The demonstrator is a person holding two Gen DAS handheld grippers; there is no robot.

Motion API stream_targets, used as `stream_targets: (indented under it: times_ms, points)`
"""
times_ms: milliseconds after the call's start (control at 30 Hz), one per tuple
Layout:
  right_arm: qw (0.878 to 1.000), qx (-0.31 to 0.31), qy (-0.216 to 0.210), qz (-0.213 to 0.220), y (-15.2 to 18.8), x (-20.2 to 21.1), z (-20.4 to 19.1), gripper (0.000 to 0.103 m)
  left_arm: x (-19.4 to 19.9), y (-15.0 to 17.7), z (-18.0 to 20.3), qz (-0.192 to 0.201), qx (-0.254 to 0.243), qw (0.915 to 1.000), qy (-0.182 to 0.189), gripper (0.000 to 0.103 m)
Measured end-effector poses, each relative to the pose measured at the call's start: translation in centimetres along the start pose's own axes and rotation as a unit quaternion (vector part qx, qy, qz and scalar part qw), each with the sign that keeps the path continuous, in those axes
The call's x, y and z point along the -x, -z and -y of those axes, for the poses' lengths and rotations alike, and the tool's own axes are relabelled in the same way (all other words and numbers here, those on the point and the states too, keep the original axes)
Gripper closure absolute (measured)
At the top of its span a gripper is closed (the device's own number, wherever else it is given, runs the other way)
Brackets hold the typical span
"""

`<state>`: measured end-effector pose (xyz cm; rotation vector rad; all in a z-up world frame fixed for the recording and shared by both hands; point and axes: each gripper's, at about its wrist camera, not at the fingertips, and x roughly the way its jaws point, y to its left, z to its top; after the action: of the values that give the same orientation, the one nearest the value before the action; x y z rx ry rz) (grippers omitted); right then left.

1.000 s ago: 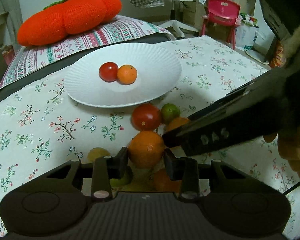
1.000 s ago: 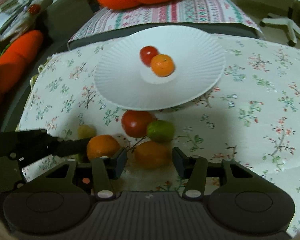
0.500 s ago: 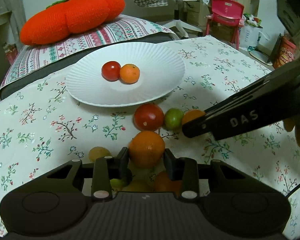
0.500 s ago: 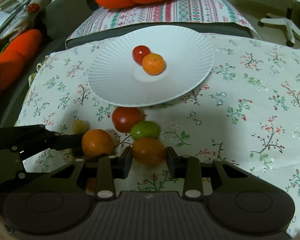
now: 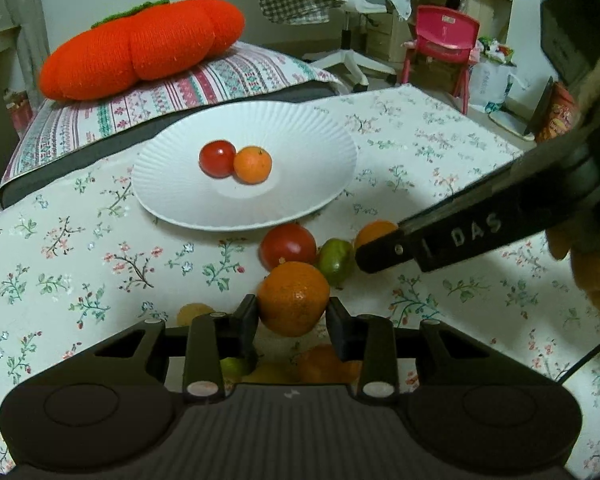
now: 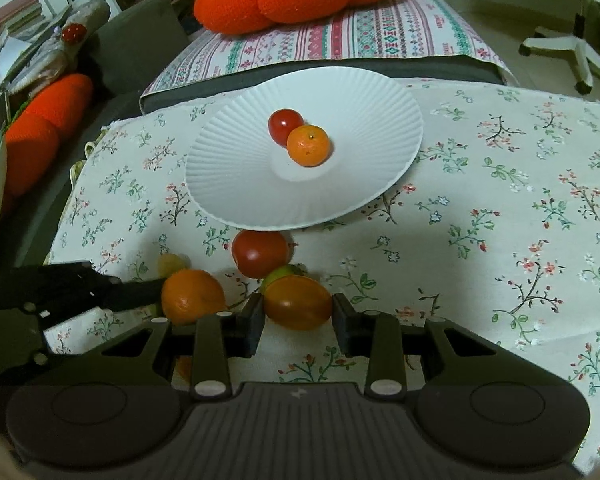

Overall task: Organize fruits
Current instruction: 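Grasp the large orange with the left tool while the right tool grasps an orange-red tomato, then lower the orange and tomato onto the white plate and open both tools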

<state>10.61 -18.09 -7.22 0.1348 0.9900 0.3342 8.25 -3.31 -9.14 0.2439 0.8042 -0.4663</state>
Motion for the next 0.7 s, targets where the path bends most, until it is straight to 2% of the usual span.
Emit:
stream_targets:
  times_ms: [433,700]
  points:
    - [1.0,-0.002,0.009,0.012,-0.7,1.0,0.8,0.07,2.1,-1.1,-2.2,0.027,0.028,0.9992,-0.01,0.078]
    - [0.999,-0.036,0.019,0.03,-1.6,1.6,2.3,0.07,2.6,-1.7,-4.0,0.042,0.057,0.9972,-0.026,0.078]
